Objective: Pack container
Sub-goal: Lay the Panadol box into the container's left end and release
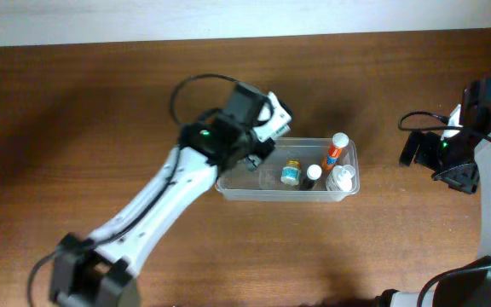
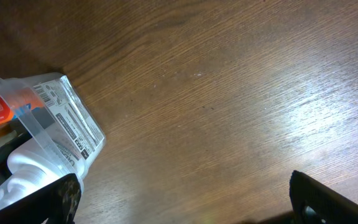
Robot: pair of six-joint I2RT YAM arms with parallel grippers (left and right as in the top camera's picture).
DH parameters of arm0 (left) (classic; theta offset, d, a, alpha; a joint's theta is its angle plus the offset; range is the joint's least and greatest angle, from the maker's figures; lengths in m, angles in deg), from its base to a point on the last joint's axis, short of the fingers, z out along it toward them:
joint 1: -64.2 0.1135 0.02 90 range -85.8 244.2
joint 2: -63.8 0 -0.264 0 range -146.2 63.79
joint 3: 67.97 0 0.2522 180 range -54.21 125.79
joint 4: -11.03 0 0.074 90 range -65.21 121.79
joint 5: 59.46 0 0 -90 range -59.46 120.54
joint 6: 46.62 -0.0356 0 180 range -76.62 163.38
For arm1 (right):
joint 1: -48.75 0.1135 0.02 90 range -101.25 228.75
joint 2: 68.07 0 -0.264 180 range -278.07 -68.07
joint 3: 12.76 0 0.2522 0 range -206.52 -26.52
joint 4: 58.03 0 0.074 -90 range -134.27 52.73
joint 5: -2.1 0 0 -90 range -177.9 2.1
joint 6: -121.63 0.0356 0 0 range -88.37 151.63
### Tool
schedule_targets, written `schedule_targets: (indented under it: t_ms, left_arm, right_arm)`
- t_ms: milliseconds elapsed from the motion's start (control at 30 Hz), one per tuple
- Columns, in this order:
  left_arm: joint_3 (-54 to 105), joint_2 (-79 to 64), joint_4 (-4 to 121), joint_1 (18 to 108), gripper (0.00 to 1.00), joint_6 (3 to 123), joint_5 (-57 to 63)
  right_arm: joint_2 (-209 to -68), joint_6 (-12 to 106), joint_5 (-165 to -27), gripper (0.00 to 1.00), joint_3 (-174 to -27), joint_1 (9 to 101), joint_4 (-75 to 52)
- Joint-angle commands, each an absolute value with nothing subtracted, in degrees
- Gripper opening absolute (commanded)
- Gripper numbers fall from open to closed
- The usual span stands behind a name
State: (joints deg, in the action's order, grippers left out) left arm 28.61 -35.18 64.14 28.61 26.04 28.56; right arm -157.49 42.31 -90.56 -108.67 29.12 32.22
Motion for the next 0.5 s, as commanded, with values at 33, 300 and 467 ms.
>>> schedule_targets:
  t_ms: [33, 300, 467]
  left_arm:
    - [28.55, -42.53, 64.05, 27.15, 0.38, 22.63, 28.34]
    - [28.68, -45.06, 63.81, 27.58, 0.62, 21.38, 29.72]
    - [32.00, -42.38, 67.38, 29.42, 0.75, 26.47, 29.87]
  right_arm:
    - [-157.71, 42.42, -90.91, 1.00, -108.67, 28.85, 32.26]
    - [-157.71, 42.42, -90.91, 1.00, -108.67, 28.85, 32.26]
    - [-157.71, 42.42, -90.91, 0.99, -108.67, 28.85, 32.26]
